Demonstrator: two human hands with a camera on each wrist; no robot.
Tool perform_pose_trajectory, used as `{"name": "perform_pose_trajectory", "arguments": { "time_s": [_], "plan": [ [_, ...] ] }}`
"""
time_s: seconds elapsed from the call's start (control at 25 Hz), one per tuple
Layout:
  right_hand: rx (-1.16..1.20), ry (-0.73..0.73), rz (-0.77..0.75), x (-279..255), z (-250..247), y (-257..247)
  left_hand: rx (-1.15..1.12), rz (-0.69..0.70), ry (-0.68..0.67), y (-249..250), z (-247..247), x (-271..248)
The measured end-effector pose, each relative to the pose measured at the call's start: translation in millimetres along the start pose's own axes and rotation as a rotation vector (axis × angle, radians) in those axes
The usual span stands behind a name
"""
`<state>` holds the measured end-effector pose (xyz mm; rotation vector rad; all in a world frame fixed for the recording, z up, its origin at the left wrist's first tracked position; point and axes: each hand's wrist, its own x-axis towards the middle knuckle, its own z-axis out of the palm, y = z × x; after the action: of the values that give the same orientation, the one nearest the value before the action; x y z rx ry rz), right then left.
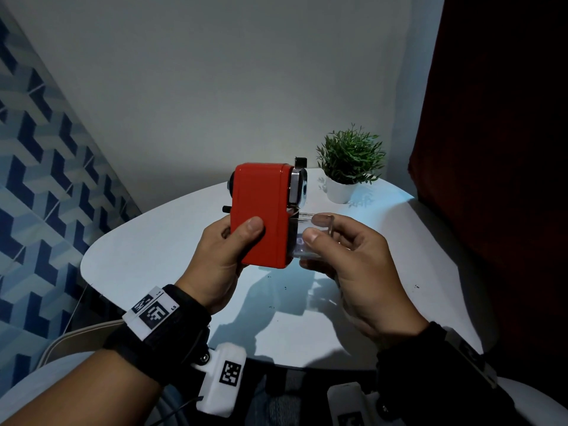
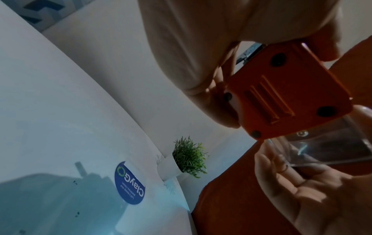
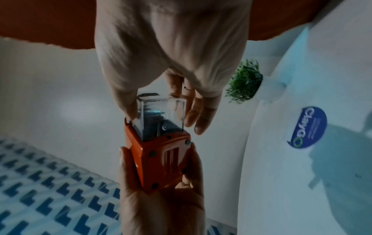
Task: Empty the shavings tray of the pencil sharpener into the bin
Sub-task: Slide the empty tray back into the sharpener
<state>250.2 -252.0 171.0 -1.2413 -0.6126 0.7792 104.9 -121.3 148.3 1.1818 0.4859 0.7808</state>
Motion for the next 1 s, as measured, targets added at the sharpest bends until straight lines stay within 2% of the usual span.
{"name": "perform_pose_trajectory", "arguments": {
  "time_s": [0.16, 0.6, 0.88, 1.0],
  "plan": [
    [-0.011, 0.022, -0.021, -3, 2, 4, 0.024, -0.001, 0.012, -2, 2, 0],
    [0.045, -0.047, -0.017, -5, 10, 15, 0.038, 0.018, -0.034, -1, -1, -2],
    [-0.193, -0.110, -0.013, -6, 17, 21, 0.021, 0.014, -0.025, 1, -4, -2],
    [-0.017, -0.100, 0.057, -8, 16, 16, 0.012, 0.003, 0.002, 2, -6, 0]
  ]
}}
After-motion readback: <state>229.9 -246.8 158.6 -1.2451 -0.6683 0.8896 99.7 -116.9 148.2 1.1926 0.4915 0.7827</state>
